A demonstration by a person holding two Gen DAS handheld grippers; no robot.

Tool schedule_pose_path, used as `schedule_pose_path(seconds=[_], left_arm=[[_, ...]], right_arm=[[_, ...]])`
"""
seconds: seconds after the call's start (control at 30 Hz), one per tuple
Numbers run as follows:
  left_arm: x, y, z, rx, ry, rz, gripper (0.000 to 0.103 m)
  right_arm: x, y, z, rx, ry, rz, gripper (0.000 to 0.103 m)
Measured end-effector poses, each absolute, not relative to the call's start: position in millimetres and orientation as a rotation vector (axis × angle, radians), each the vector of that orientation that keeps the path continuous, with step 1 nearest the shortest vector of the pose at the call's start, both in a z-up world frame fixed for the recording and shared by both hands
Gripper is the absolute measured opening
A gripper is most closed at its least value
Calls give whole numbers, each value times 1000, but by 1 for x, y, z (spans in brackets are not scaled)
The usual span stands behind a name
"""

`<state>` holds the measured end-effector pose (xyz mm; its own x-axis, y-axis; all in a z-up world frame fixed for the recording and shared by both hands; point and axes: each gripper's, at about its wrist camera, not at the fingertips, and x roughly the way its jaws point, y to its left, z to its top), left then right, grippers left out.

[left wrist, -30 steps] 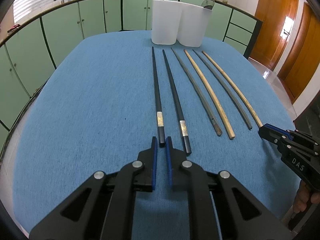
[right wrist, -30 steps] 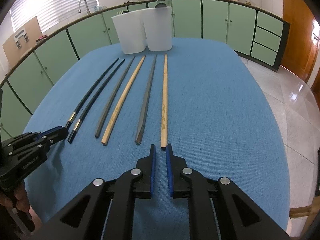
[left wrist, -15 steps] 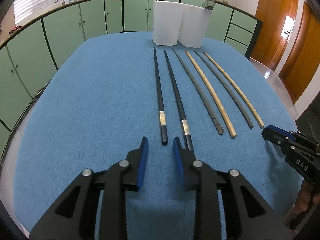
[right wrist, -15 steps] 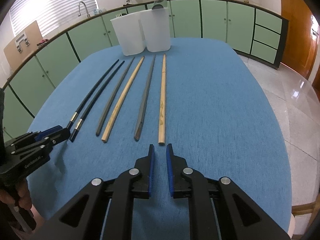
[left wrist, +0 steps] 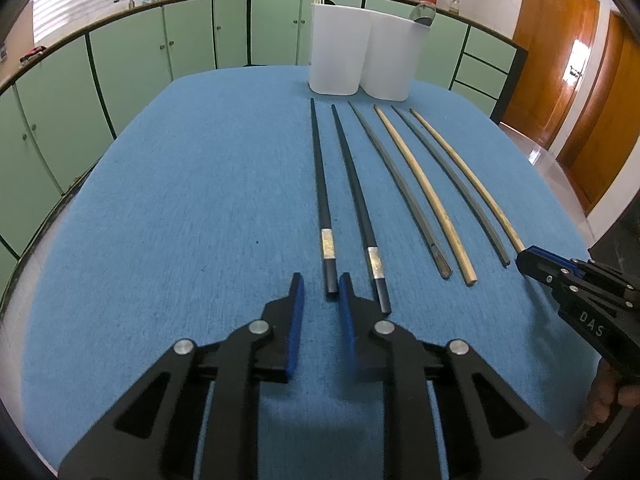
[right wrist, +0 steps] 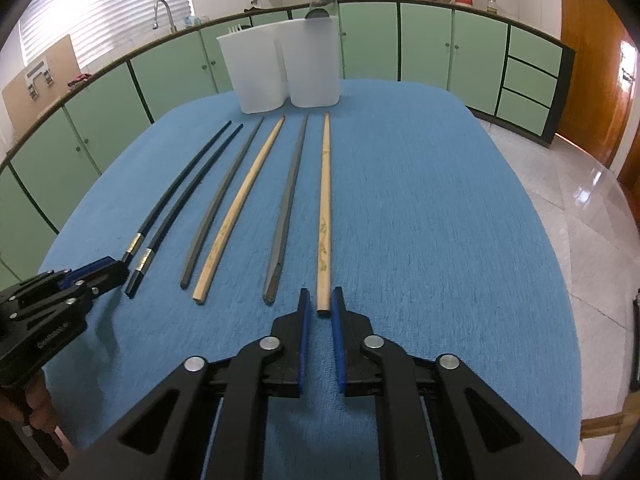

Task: Organize utensils
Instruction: 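Grasp the silver-banded black chopstick with the left tool while the right tool holds the wooden chopstick, then lift both chopsticks and carry them over the white caddy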

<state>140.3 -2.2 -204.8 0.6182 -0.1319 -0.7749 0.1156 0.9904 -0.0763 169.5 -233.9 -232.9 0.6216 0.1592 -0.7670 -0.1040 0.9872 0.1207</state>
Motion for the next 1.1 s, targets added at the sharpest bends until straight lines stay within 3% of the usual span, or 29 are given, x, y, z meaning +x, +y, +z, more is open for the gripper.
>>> schedule_pose_path(seconds=[0.1,1.1], left_arm=[[140,-4,-204,-12,894,-150,6],[137,-3,-199,-8,867,-145,6]], right_arm=[[170,-236,-232,85,890,153,7],[169,-245,-224,122,859,154,7]])
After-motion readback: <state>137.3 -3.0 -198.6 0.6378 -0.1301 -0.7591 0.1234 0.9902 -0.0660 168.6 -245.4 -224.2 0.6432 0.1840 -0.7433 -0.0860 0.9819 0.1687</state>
